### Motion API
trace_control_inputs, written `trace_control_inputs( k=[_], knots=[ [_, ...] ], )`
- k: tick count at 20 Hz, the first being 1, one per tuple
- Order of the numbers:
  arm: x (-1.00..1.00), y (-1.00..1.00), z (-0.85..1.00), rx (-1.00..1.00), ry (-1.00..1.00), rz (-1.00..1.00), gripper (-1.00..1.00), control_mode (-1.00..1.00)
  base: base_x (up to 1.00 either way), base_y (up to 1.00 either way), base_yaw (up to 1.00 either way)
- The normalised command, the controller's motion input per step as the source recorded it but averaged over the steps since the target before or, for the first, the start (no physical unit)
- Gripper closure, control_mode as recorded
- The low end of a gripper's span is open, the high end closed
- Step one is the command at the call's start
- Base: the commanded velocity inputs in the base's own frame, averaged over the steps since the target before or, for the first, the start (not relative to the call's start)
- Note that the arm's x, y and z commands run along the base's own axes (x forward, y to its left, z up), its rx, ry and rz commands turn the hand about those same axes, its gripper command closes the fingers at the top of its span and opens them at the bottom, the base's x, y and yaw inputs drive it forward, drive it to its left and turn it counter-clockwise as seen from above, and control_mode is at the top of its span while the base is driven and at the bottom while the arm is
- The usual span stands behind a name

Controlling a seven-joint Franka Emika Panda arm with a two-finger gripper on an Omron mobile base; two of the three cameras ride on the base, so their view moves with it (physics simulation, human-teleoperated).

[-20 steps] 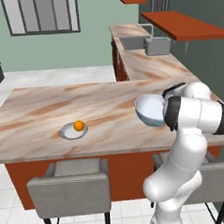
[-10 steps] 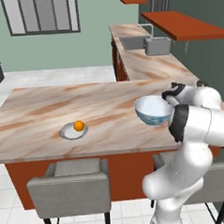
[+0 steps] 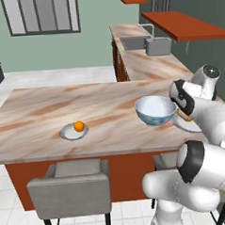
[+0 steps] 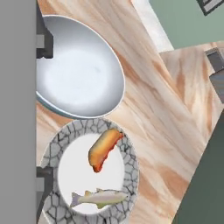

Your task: Take the smaller bowl and place it next to the appetizer plate on the dining counter , and place the larger bowl next to the plate with cooked food.

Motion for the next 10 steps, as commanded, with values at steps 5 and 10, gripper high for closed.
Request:
trace_control_inputs(
  k=[5,10],
  knots=[
    [-0.9,0.36,0.72,-0.23,-0.06,0.05,-1.0,-1.0,0.0,0.0,0.0],
    [-0.8,0.77,0.53,-0.18,-0.05,0.08,-1.0,-1.0,0.0,0.0,0.0]
  ],
)
